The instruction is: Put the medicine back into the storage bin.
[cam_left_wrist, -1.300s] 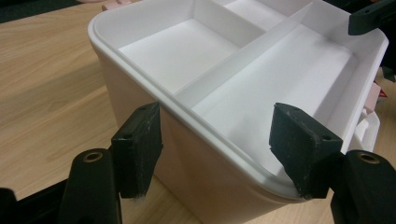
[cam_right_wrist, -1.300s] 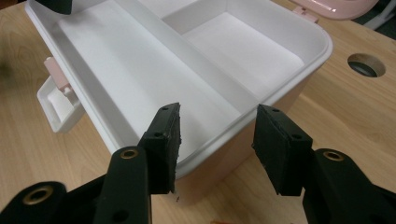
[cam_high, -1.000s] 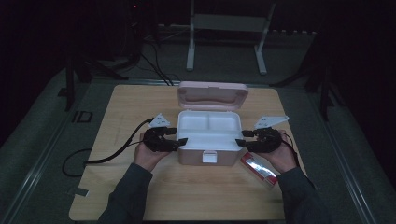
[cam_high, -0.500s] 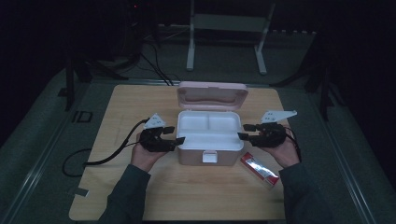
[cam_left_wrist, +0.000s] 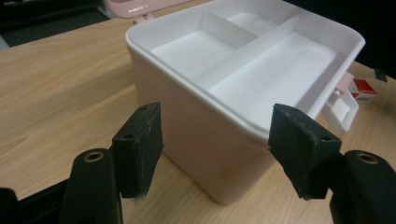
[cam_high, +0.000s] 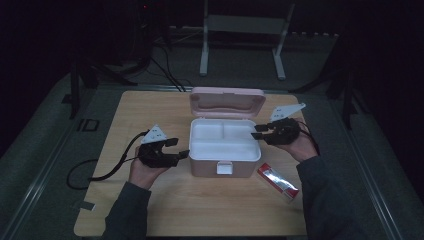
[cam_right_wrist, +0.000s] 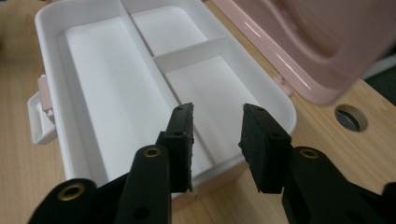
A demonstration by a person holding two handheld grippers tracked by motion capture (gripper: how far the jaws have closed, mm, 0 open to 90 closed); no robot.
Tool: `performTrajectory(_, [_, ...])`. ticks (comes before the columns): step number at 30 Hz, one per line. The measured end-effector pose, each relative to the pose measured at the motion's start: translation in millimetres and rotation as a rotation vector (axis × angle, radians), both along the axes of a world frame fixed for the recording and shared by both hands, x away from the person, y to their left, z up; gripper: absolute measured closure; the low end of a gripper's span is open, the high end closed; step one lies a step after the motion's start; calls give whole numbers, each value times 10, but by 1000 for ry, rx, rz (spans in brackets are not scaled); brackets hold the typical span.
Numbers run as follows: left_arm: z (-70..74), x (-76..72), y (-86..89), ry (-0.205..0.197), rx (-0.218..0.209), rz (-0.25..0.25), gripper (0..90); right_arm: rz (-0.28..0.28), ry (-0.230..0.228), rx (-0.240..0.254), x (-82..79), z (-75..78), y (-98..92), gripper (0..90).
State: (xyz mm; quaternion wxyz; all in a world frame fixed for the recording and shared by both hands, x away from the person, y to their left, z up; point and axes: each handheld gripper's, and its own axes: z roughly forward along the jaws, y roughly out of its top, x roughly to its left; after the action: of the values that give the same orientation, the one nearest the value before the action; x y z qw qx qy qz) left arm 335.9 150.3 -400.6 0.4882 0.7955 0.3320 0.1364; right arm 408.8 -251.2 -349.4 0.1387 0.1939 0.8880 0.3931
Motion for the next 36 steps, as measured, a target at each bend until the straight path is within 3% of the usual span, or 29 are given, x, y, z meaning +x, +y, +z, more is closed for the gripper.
performTrajectory(8, [8,-113,82,-18,24,4,351,120,-6,-152,129,51,214,707])
performTrajectory(9, [8,-113,82,-18,24,4,351,120,-6,-152,129,51,214,707])
performTrajectory(10, [8,-133,85,-19,31,0,351,156,-6,-199,149,48,296,724])
performTrajectory(14, [2,-144,84,-16,37,-4,351,187,-1,-255,156,45,385,734])
performTrajectory(16, [-19,-159,101,-13,41,-5,351,220,7,-322,165,51,498,750])
performTrajectory(21, [-50,-211,171,-13,14,12,351,269,26,-391,200,79,658,786])
performTrajectory(36, [-122,-286,260,-2,13,25,351,354,69,-579,271,63,1094,826])
